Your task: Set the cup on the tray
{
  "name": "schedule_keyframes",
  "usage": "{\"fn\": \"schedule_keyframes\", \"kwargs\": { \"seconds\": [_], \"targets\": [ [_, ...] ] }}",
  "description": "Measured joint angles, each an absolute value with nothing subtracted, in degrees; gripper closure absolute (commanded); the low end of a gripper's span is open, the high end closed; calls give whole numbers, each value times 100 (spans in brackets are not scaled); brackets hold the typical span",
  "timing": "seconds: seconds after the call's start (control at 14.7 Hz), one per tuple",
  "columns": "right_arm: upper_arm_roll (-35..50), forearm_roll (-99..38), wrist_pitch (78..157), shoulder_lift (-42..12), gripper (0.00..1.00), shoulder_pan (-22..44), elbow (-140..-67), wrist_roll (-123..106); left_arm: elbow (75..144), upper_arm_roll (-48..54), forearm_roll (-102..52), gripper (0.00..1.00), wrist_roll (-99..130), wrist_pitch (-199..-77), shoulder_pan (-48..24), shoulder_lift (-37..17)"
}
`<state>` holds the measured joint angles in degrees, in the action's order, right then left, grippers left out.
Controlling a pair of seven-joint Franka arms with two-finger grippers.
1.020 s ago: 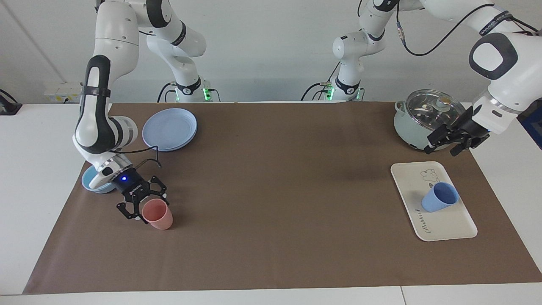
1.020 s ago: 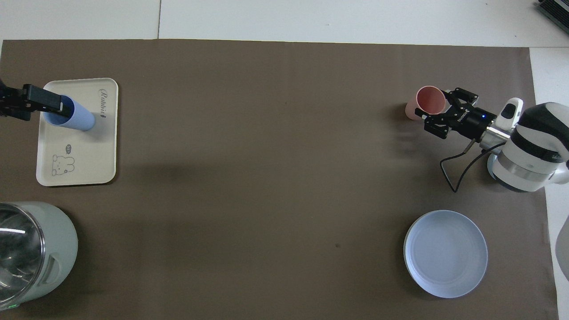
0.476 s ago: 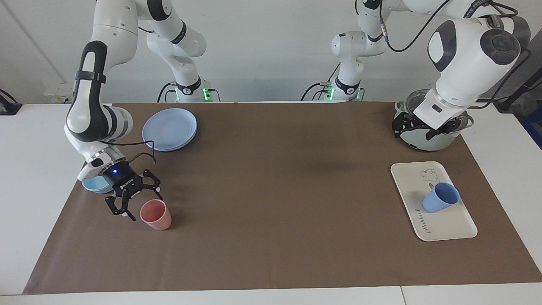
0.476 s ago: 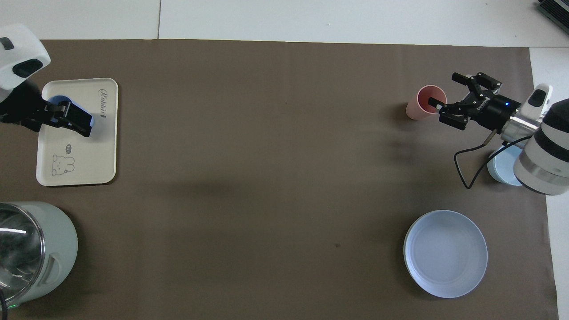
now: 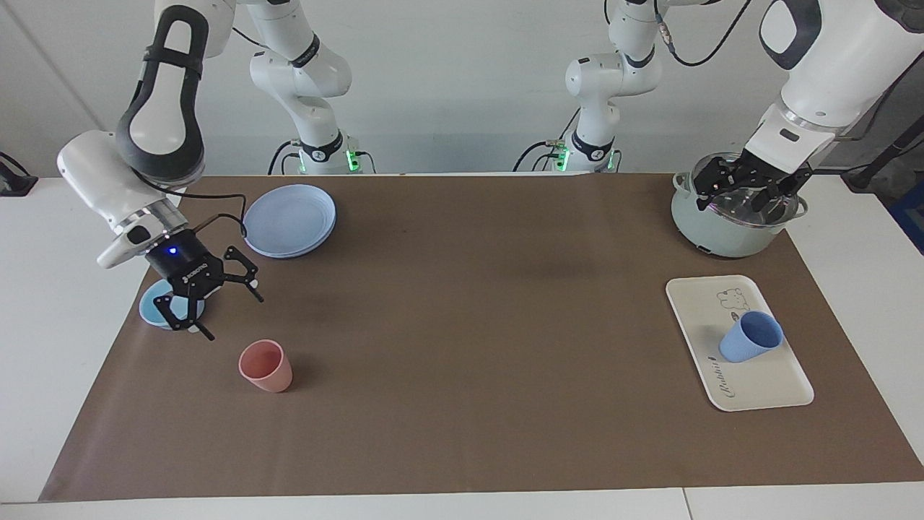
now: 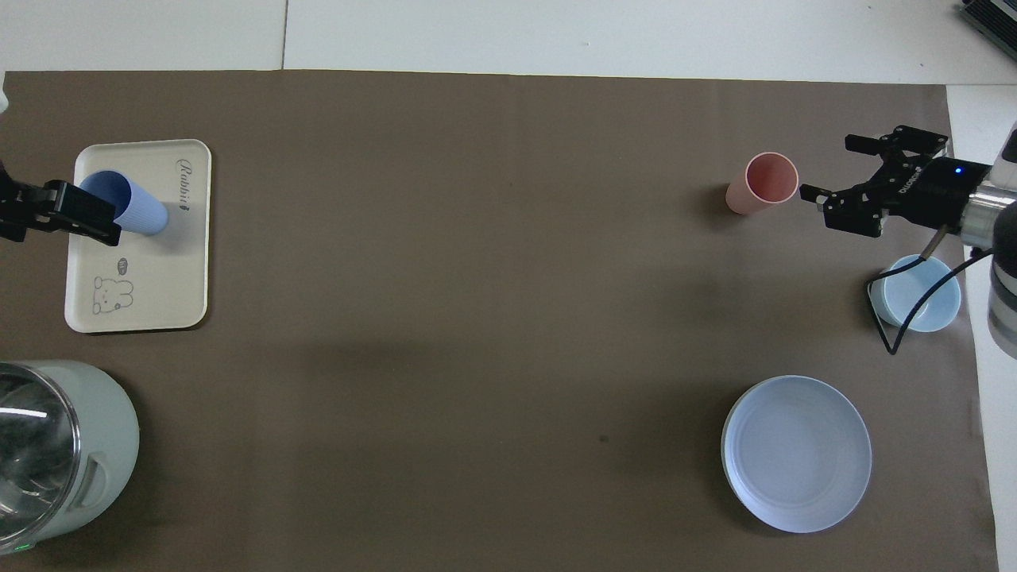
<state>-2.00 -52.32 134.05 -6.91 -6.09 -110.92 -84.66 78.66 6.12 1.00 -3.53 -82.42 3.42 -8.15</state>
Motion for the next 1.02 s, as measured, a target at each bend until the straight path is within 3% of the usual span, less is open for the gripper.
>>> {"fn": "schedule_keyframes", "kwargs": {
  "seconds": [0.68, 1.02],
  "targets": [
    [-184, -1551, 12835, -76, 0, 170, -11093, -3638, 8070, 606, -39, 0, -356, -8268, 607, -684],
    [-139, -255, 11367, 99, 0, 512, -10526, -1449, 8192, 623, -86, 0, -358, -8376, 658, -593]
  ]
}}
